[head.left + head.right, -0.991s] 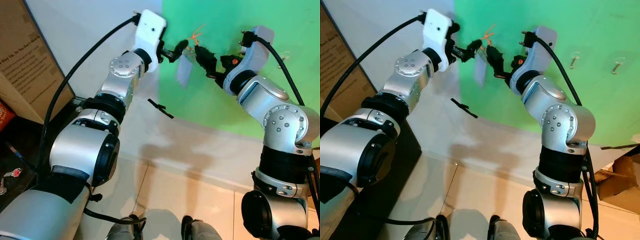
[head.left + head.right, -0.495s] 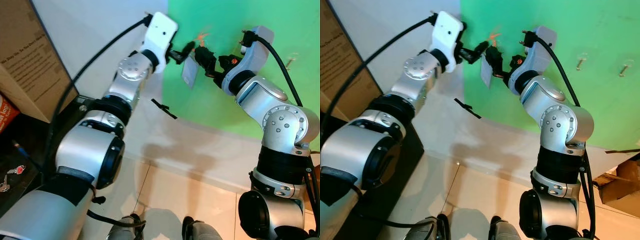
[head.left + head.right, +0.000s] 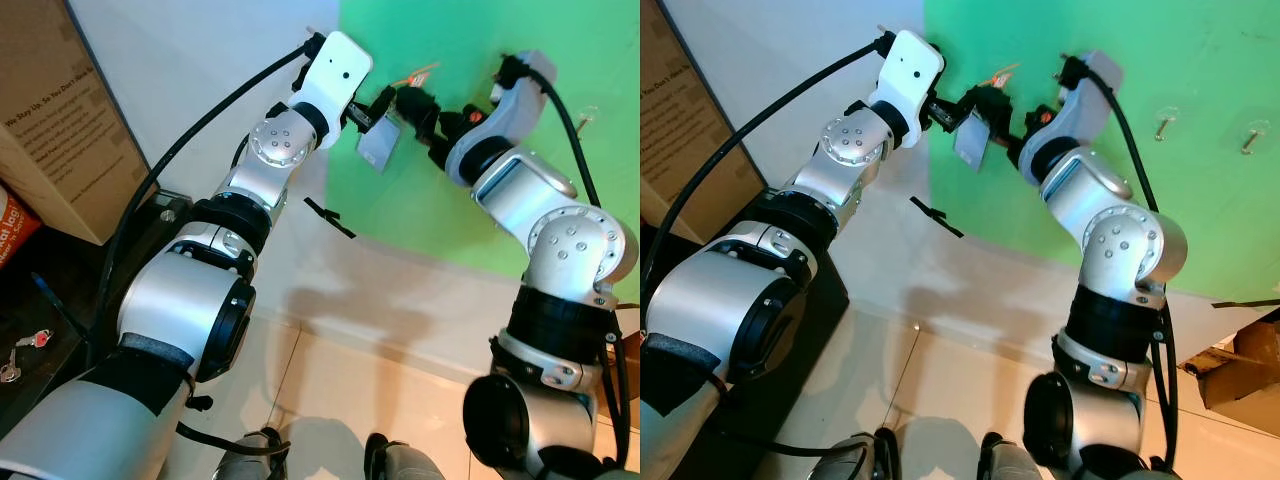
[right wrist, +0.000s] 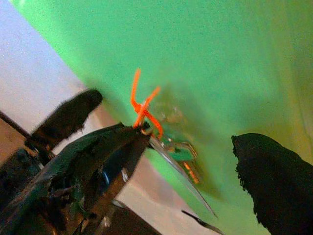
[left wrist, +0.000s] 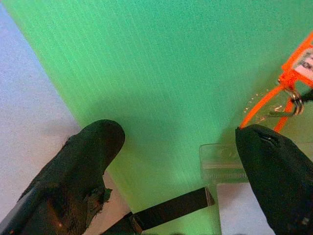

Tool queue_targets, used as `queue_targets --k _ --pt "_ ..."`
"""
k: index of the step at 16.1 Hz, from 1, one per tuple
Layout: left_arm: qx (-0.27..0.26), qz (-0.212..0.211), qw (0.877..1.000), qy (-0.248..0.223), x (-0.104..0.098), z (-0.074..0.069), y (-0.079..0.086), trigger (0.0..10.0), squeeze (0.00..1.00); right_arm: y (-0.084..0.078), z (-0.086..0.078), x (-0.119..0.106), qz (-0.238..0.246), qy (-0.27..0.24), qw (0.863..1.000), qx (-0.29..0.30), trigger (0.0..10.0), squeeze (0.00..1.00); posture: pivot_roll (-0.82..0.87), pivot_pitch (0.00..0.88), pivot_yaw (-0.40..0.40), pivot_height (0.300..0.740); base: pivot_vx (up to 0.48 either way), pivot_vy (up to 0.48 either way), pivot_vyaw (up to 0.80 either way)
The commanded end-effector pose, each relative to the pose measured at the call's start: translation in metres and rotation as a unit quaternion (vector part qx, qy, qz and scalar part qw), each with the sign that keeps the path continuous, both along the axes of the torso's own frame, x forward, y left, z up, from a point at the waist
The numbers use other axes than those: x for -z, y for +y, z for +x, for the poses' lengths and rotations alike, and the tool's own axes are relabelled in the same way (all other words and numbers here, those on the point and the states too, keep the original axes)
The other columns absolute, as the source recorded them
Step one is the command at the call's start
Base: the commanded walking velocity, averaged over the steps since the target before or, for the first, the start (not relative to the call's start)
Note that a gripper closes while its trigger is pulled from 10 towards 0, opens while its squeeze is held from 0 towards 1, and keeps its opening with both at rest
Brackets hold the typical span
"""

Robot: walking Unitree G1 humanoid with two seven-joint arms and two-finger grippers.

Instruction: Hang keys on a hook

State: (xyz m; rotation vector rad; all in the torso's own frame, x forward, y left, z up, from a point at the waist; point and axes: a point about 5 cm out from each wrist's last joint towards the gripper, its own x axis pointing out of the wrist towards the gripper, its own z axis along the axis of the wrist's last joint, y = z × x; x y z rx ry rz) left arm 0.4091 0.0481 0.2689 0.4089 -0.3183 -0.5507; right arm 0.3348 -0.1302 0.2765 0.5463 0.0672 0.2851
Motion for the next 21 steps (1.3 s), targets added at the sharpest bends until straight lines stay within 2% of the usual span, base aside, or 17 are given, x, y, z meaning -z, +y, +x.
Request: queue_targets --k 1,5,6,8,11,13,16,18,21 --pt "-0.006 0.007 1.0 0.001 0.003 0.0 0.002 10.0 0.0 0.006 -0.002 -0.013 0.014 -0.023 0.999 -0.022 10.0 0.0 -0.24 0.092 0.022 0.74 0.0 0.0 0.0" --pt "-0.018 -0.029 0.999 -0.001 -0.001 0.002 0.005 10.0 0.0 0.007 -0.003 -0.013 0.013 -0.017 0.999 -0.03 10.0 0.0 -0.25 0.1 0.019 0.74 0.0 0.0 0.0" --pt "-0.015 -0.038 0.999 0.005 -0.001 0.002 0.004 10.0 0.0 0.008 -0.003 -0.012 0.012 -0.016 0.999 -0.032 10.0 0.0 -0.25 0.101 0.019 0.74 0.0 0.0 0.0" --pt "-0.015 -0.083 0.996 0.029 -0.003 0.003 0.003 10.0 0.0 0.009 -0.005 -0.011 0.01 -0.014 0.999 -0.038 10.0 0.0 -0.25 0.103 0.02 0.74 0.0 0.0 0.0" --pt "-0.012 -0.099 0.994 0.046 -0.002 0.003 0.004 10.0 0.0 0.009 -0.008 -0.008 0.008 -0.011 0.999 -0.041 10.0 0.0 -0.25 0.102 0.022 0.74 0.0 0.0 0.0" --pt "0.039 -0.068 0.995 0.068 0.008 -0.001 -0.008 10.0 0.0 0.008 -0.009 -0.007 0.007 -0.009 0.999 -0.042 10.0 0.0 -0.25 0.099 0.018 0.74 0.0 0.0 0.0" --pt "0.085 -0.006 0.993 0.08 0.023 -0.007 -0.018 10.0 0.0 0.008 -0.008 -0.008 0.006 -0.01 0.999 -0.044 10.0 0.0 -0.25 0.095 0.018 0.74 0.0 0.0 0.0" --pt "0.091 0.019 0.993 0.077 0.026 -0.008 -0.018 10.0 0.0 0.007 -0.008 -0.008 0.005 -0.011 0.999 -0.043 10.0 0.0 -0.25 0.093 0.018 0.74 0.0 0.0 0.0" --pt "0.092 0.03 0.993 0.069 0.025 -0.008 -0.013 10.0 0.0 0.006 -0.008 -0.008 0.004 -0.013 0.999 -0.042 10.0 0.0 -0.24 0.089 0.017 0.74 0.0 0.0 0.0"
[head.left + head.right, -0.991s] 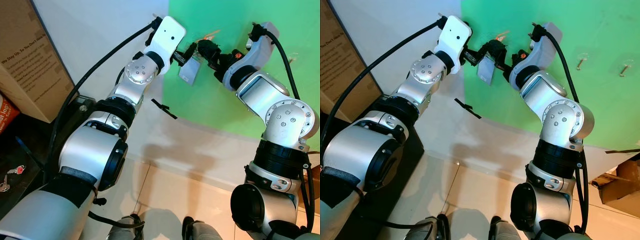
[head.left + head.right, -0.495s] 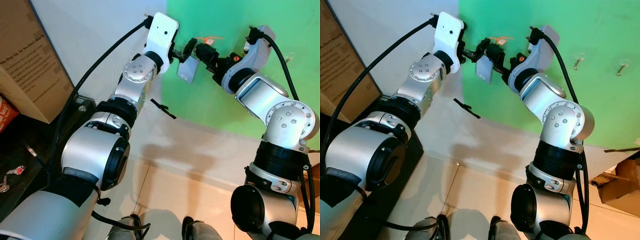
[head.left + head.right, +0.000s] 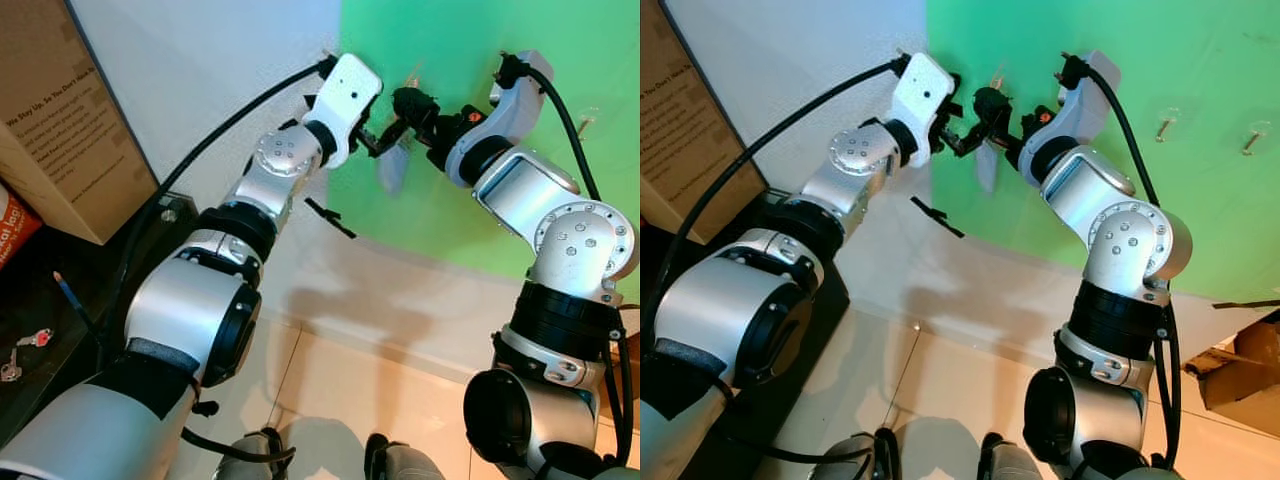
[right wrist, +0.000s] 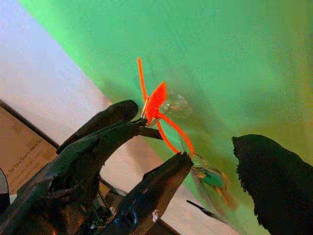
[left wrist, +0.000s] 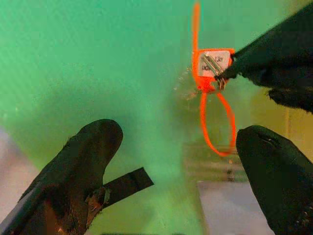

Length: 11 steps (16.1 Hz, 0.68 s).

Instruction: Hang keys on a hook

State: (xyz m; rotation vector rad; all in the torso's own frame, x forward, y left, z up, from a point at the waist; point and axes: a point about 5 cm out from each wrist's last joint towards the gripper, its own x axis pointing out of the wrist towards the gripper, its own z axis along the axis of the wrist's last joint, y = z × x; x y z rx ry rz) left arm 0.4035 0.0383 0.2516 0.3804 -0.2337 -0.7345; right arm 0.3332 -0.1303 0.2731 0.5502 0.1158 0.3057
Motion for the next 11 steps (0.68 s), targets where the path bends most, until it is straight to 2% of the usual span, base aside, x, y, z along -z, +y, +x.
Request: queue_targets --k 1,3,6,7,8,9,10,11 --pt "0.015 0.033 0.999 0.004 0.009 -0.002 -0.001 10.0 0.0 0.006 -0.006 -0.011 0.004 -0.033 0.999 -0.025 10.0 0.0 -0.24 0.088 0.017 0.74 0.0 0.0 0.0" --pt "0.017 0.057 0.998 -0.002 0.013 -0.003 0.002 10.0 0.0 0.005 -0.006 -0.011 0.003 -0.033 0.999 -0.025 10.0 0.0 -0.24 0.087 0.015 0.74 0.0 0.0 0.0" --pt "0.012 0.057 0.998 -0.002 0.016 -0.002 0.009 10.0 0.0 0.005 -0.006 -0.011 0.012 -0.032 0.999 -0.024 10.0 0.0 -0.24 0.088 0.013 0.74 0.0 0.0 0.0" --pt "0.008 0.055 0.998 -0.002 0.017 -0.002 0.012 10.0 0.0 0.004 -0.006 -0.012 0.033 -0.032 0.999 -0.023 10.0 0.0 -0.24 0.088 0.013 0.74 0.0 0.0 0.0" --pt "0.007 0.051 0.999 -0.004 0.017 -0.002 0.015 10.0 0.0 0.003 -0.005 -0.014 0.076 -0.028 0.997 -0.02 10.0 0.0 -0.24 0.088 0.012 0.74 0.0 0.0 0.0" --pt "0.011 0.05 0.999 -0.008 0.018 -0.002 0.017 10.0 0.0 -0.002 -0.002 -0.007 0.078 -0.001 0.997 -0.001 10.0 0.0 -0.24 0.084 0.013 0.74 0.0 0.0 0.0" --pt "0.013 0.04 0.999 -0.017 0.016 -0.003 0.019 10.0 0.0 -0.008 0.001 0.006 0.055 0.034 0.998 0.022 10.0 0.0 -0.23 0.082 0.013 0.74 0.0 0.0 0.0" --pt "0.015 0.012 1.0 -0.021 0.012 -0.004 0.021 10.0 0.0 -0.01 0.001 0.01 0.05 0.037 0.998 0.026 10.0 0.0 -0.23 0.079 0.013 0.74 0.0 0.0 0.0"
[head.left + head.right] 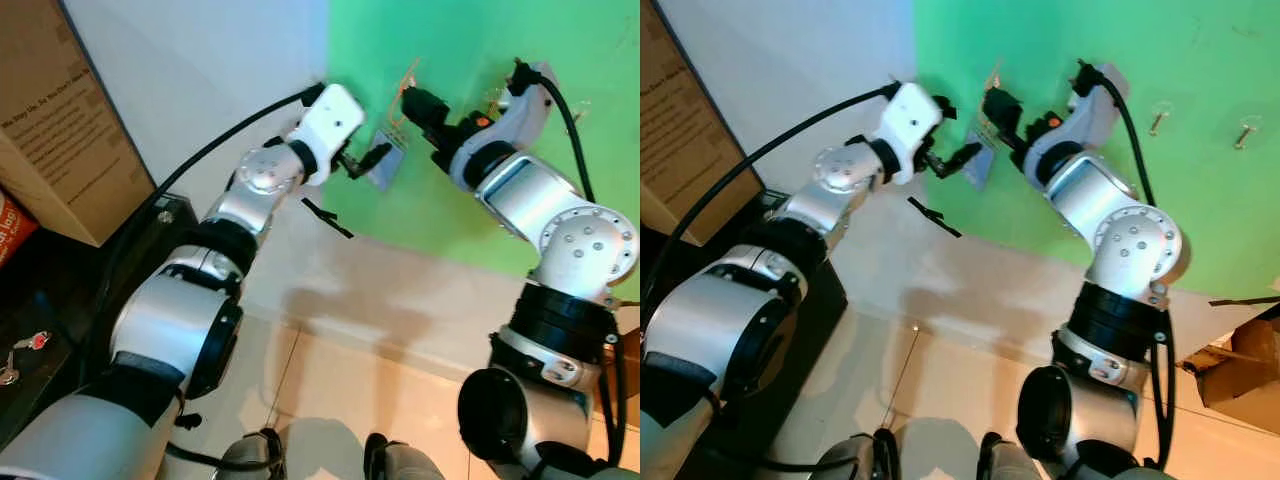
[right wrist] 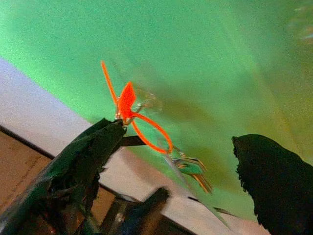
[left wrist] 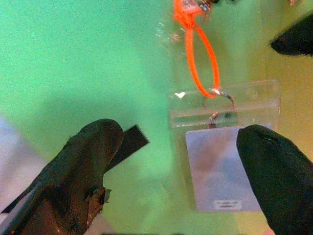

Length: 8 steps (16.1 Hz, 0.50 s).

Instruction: Hang keys on a hook

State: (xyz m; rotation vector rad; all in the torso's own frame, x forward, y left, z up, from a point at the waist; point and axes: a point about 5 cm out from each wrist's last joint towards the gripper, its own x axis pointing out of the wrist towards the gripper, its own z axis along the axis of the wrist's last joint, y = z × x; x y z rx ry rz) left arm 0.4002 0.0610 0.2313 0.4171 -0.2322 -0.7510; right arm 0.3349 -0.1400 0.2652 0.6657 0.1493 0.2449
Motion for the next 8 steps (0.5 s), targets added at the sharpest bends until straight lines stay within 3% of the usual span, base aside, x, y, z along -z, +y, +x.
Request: queue_targets --k 1,4,6,7,8 --pt "0.01 -0.032 0.999 -0.022 -0.012 -0.001 0.0 10.0 0.0 -0.001 -0.001 0.004 -0.003 0.007 1.0 0.003 10.0 0.0 -0.23 0.076 0.014 0.74 0.0 0.0 0.0" --pt "0.014 -0.16 0.986 -0.039 -0.028 -0.007 0.013 10.0 0.0 0.0 -0.006 0.014 -0.06 0.006 0.998 0.007 10.0 0.0 -0.22 0.06 0.013 0.74 0.0 0.0 0.0" --pt "0.005 -0.174 0.984 -0.041 -0.026 -0.01 0.02 10.0 0.0 0.001 -0.008 0.018 -0.098 -0.004 0.995 0.005 10.0 0.0 -0.21 0.051 0.011 0.74 0.0 0.0 0.0" --pt "-0.034 -0.166 0.985 -0.03 -0.016 -0.014 0.034 10.0 0.0 0.003 -0.015 0.025 -0.159 -0.025 0.987 0.003 10.0 0.0 -0.19 0.033 0.009 0.74 0.0 0.0 0.0" --pt "-0.063 -0.158 0.985 -0.013 -0.008 -0.018 0.041 10.0 0.0 0.003 -0.018 0.027 -0.18 -0.035 0.983 0.012 10.0 0.0 -0.18 0.023 0.009 0.74 0.0 0.0 0.0"
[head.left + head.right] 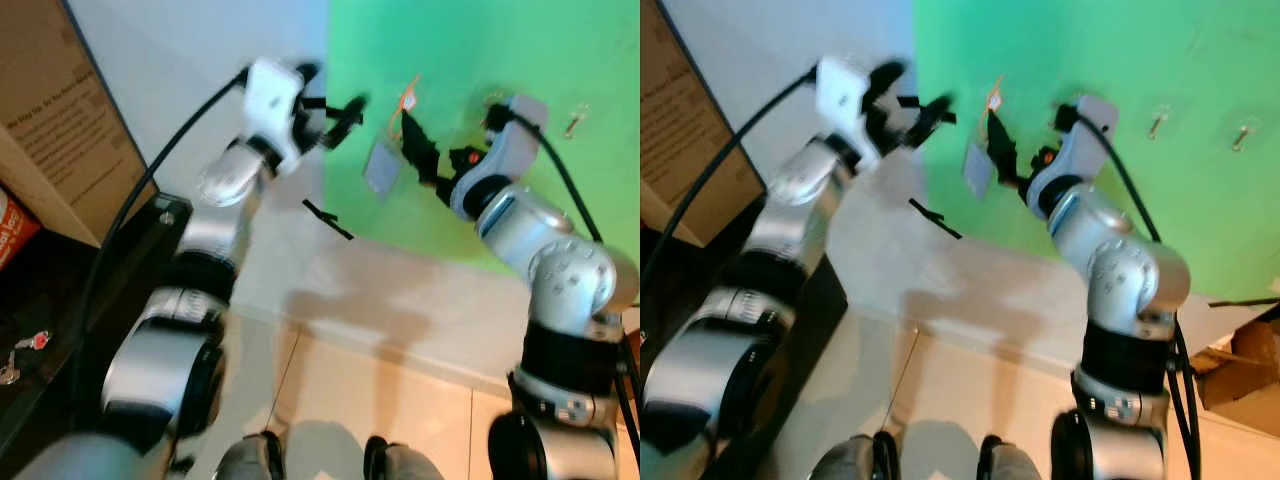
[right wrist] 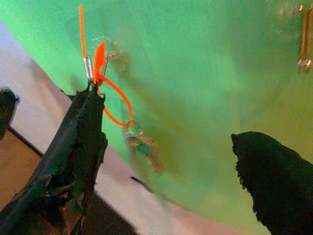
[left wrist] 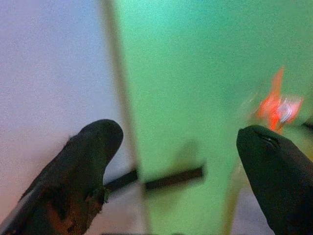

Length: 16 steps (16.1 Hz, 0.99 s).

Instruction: Hang keys on a hook

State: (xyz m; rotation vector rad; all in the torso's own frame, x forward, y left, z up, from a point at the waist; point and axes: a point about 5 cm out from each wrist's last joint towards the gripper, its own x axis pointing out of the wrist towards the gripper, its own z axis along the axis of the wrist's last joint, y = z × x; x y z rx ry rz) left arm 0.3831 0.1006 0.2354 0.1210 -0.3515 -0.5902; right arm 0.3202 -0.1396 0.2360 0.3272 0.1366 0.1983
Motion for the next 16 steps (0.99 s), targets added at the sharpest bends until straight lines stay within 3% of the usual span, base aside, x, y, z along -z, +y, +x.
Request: queue_targets --k 1,3,5,7,11,16 --pt "-0.024 0.011 1.0 0.001 0.0 -0.009 0.007 10.0 0.0 0.004 -0.005 -0.002 -0.032 -0.029 0.999 0.002 10.0 0.0 -0.18 0.023 0.009 0.74 0.0 0.0 0.0" --pt "-0.064 0.032 0.997 0.02 0.02 -0.028 0.014 10.0 0.0 0.004 -0.003 0.006 -0.075 -0.051 0.995 0.028 10.0 0.0 -0.16 0.007 0.008 0.74 0.0 0.0 0.0" --pt "-0.1 0.028 0.994 0.024 0.026 -0.034 0.02 10.0 0.0 0.006 -0.001 0.012 -0.091 -0.062 0.993 0.04 10.0 0.0 -0.15 0.007 0.004 0.74 0.0 0.0 0.0" --pt "-0.128 0.05 0.99 0.022 0.029 -0.038 0.023 10.0 0.0 0.006 -0.001 0.016 -0.099 -0.075 0.99 0.059 10.0 0.0 -0.14 0.004 -0.001 0.74 0.0 0.0 0.0" --pt "-0.117 0.058 0.99 0.056 0.043 -0.061 0.016 10.0 0.0 0.012 -0.005 0.02 -0.099 -0.121 0.985 0.075 10.0 0.0 -0.14 0.004 0.008 0.74 0.062 0.0 0.0" --pt "-0.121 0.06 0.988 0.07 0.043 -0.065 0.014 10.0 0.0 0.012 -0.003 0.022 -0.117 -0.134 0.981 0.082 10.0 0.0 -0.14 0.014 0.013 0.74 0.307 0.0 0.0"
